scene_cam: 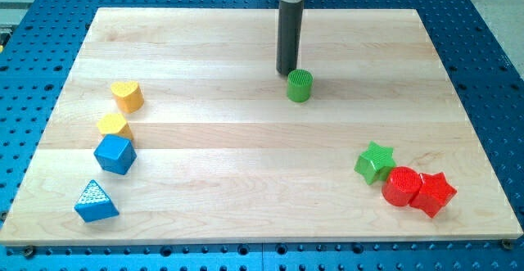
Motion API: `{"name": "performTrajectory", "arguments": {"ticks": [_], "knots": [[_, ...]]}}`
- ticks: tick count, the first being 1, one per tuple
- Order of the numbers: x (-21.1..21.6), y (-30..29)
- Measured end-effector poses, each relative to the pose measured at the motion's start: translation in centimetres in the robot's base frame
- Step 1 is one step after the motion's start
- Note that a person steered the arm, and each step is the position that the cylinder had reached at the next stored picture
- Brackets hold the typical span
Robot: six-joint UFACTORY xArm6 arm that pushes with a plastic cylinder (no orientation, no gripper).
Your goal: Move the green circle into the green star
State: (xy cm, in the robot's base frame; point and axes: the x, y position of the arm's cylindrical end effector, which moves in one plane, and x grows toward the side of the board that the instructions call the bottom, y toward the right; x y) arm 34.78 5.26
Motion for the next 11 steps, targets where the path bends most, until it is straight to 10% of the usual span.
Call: {"name": "performTrajectory", "arguments": {"ticks": [3,5,7,11], "knots": [[2.9,8.9],[-0.4,1.1],[7.0,1.8],[8.5,-1.0]]}}
